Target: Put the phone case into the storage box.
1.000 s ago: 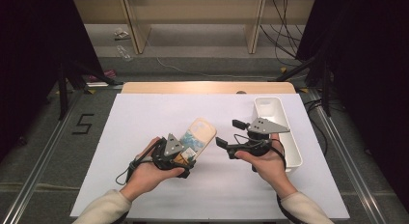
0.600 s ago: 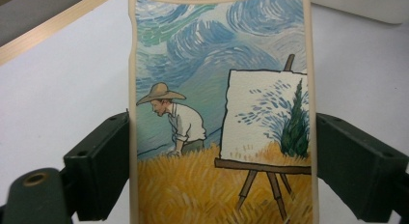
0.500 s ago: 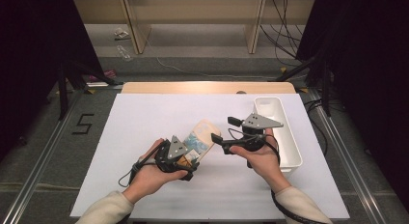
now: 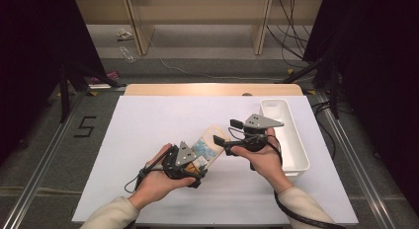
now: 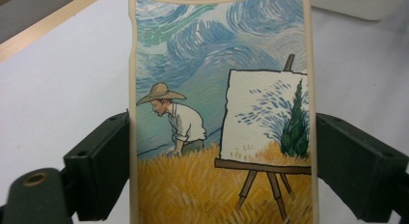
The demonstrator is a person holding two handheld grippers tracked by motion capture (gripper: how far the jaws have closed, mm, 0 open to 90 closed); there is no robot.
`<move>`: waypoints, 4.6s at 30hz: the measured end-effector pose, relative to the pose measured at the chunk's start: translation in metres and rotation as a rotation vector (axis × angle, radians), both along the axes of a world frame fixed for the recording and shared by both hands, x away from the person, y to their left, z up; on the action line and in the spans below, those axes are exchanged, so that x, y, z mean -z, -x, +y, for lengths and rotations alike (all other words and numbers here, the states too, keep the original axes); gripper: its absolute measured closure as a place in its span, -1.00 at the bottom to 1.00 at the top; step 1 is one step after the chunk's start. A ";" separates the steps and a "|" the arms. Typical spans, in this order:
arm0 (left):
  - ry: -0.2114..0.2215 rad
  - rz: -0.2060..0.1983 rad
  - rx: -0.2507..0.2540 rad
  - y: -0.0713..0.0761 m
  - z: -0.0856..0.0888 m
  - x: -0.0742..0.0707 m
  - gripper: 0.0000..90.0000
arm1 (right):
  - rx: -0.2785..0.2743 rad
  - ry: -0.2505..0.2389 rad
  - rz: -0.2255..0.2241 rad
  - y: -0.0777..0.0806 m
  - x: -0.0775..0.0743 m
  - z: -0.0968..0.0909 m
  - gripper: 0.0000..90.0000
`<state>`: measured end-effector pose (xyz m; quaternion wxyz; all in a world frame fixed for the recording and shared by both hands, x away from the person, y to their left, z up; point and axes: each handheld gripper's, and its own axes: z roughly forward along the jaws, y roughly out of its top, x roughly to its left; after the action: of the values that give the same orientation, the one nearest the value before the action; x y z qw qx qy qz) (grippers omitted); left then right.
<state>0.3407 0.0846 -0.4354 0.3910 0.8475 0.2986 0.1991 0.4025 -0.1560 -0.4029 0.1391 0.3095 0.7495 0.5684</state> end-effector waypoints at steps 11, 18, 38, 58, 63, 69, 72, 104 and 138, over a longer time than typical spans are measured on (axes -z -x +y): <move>-0.010 -0.009 0.019 0.004 -0.007 0.001 -0.74 | 0.012 0.011 0.026 -0.006 0.003 0.005 -0.69; -0.014 -0.009 0.028 0.005 -0.008 0.002 -0.74 | 0.007 0.022 0.044 -0.008 0.005 0.008 -0.68; -0.014 -0.014 0.036 0.006 -0.010 0.002 -0.74 | 0.016 0.034 0.089 -0.014 0.009 0.013 -0.63; -0.016 -0.017 0.038 0.006 -0.010 0.002 -0.74 | 0.008 0.038 0.115 -0.014 0.011 0.016 -0.40; -0.015 -0.017 0.038 0.006 -0.010 0.002 -0.74 | 0.011 0.036 0.117 -0.014 0.011 0.015 -0.35; -0.016 -0.020 0.036 0.006 -0.010 0.002 -0.74 | 0.018 0.030 0.114 -0.014 0.011 0.014 -0.25; -0.017 -0.021 0.037 0.006 -0.010 0.002 -0.74 | 0.018 0.028 0.117 -0.014 0.011 0.014 -0.21; -0.047 0.022 0.054 0.006 -0.013 0.010 -0.76 | -0.091 -0.103 0.177 -0.007 -0.005 0.011 0.71; 0.075 0.047 0.032 -0.003 -0.002 0.007 -0.52 | -0.092 -0.078 0.049 0.003 -0.054 -0.007 0.78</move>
<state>0.3434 0.0822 -0.4424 0.4186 0.8413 0.3014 0.1615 0.3999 -0.1634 -0.3490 0.0824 0.2935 0.7436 0.5951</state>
